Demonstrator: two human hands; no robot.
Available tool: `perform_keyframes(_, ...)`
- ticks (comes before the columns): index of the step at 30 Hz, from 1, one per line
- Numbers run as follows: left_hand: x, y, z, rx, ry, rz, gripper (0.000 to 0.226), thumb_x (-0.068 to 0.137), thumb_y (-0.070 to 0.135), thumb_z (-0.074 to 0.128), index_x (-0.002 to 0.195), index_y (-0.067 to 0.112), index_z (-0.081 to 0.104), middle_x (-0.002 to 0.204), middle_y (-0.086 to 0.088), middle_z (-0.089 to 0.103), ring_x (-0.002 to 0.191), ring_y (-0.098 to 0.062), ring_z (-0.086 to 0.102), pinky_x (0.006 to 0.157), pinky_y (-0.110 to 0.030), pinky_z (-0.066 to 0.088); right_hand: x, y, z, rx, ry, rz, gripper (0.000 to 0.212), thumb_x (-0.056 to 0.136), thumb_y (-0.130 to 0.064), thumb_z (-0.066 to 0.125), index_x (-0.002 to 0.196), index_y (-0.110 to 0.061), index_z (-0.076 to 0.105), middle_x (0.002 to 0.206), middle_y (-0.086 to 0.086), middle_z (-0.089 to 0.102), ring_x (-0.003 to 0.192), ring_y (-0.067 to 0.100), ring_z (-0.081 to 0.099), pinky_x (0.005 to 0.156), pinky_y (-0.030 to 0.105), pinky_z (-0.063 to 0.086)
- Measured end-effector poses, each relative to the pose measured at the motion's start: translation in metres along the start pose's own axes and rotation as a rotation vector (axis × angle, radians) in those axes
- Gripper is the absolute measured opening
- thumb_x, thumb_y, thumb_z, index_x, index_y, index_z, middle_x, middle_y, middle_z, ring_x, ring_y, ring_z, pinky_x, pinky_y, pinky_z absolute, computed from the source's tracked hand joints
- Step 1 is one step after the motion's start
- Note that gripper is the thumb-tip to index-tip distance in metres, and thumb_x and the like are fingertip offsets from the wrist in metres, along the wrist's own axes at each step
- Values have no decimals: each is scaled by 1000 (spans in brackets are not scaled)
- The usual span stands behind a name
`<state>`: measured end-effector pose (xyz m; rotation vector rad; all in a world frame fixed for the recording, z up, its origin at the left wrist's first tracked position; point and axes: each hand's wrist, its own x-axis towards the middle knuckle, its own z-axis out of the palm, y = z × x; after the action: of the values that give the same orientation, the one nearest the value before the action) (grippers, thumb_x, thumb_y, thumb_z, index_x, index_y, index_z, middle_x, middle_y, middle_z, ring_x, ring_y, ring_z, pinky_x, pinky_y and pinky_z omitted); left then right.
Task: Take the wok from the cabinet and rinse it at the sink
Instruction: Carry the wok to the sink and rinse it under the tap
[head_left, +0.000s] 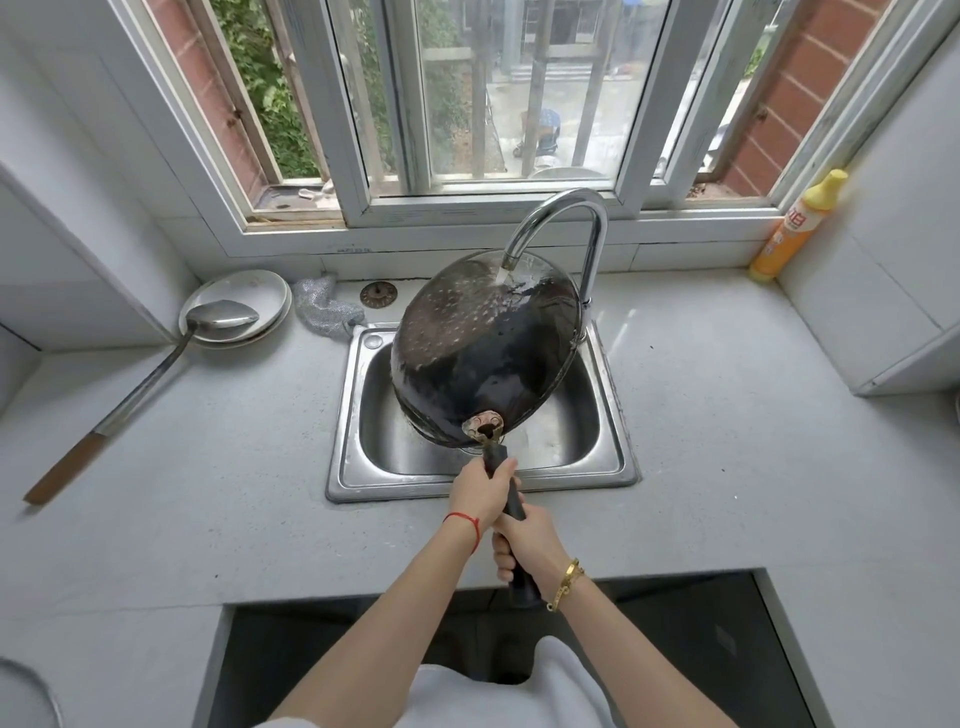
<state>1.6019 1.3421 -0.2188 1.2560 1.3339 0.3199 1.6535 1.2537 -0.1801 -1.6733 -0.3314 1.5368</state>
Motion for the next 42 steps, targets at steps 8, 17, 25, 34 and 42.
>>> perform_keyframes(8, -12, -13, -3, -20, 10, -23, 43, 83, 53, 56, 100, 14, 63, 96, -9, 73, 92, -27, 71, 90, -47, 57, -4, 11, 1, -42, -31, 0, 24, 99, -22, 52, 79, -9, 49, 48, 2, 46, 37, 14, 42, 38, 21, 40)
perform_keyframes(17, -25, -14, 8, -4, -15, -38, 19, 96, 36, 56, 90, 18, 59, 89, -4, 71, 86, -20, 70, 88, -38, 56, -8, 24, -11, -45, -24, 6, 19, 98, -21, 54, 86, -7, 49, 49, 2, 47, 37, 14, 43, 37, 21, 40)
perform_keyframes(25, -10, -10, 12, 32, -14, -14, 32, 85, 50, 56, 91, 20, 63, 94, -8, 74, 90, -27, 71, 90, -47, 56, -3, 15, -11, -18, -2, 4, 22, 99, -23, 52, 83, -8, 49, 52, 4, 46, 39, 15, 43, 39, 22, 41)
perform_keyframes(34, 3, 4, -1, 10, 29, -5, 32, 80, 52, 58, 80, 21, 63, 85, -4, 76, 84, -27, 73, 88, -46, 57, 10, -2, -3, 1, -17, 15, 26, 98, -21, 52, 75, -9, 48, 50, 3, 45, 39, 14, 42, 39, 21, 40)
perform_keyframes(42, 4, -4, -9, -19, 52, -15, 39, 81, 51, 57, 92, 15, 65, 90, -6, 75, 87, -26, 73, 89, -46, 57, 10, -1, 3, -30, -54, 11, 26, 98, -21, 53, 76, -8, 48, 50, 3, 46, 39, 14, 42, 39, 21, 41)
